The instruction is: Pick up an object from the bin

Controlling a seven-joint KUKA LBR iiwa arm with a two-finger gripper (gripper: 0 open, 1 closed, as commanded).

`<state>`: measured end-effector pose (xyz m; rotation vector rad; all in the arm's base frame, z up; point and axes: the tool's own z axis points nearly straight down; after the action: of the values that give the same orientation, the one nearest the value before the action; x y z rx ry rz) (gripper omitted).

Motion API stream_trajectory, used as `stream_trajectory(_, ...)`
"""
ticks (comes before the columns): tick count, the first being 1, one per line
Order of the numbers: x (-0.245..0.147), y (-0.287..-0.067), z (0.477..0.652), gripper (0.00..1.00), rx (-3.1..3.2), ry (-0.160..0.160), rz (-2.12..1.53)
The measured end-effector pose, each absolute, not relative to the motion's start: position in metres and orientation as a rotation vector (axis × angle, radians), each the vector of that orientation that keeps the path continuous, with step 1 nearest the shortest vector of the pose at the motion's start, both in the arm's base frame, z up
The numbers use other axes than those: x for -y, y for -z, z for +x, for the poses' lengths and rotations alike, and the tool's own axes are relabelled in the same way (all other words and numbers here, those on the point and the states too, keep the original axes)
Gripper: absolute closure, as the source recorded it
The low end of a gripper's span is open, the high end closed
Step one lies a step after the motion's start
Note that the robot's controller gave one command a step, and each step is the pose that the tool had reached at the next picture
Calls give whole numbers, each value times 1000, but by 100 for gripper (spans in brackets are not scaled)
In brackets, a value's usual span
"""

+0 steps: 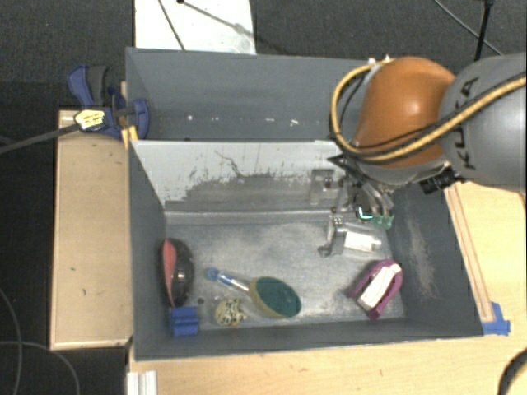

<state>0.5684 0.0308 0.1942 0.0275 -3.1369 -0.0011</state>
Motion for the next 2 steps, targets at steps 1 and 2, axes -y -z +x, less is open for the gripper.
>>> stream_trajectory(1,99,-101,518,0,3136,-3,47)
stream_trajectory(2,123,-72,485,0,3129,-1,343)
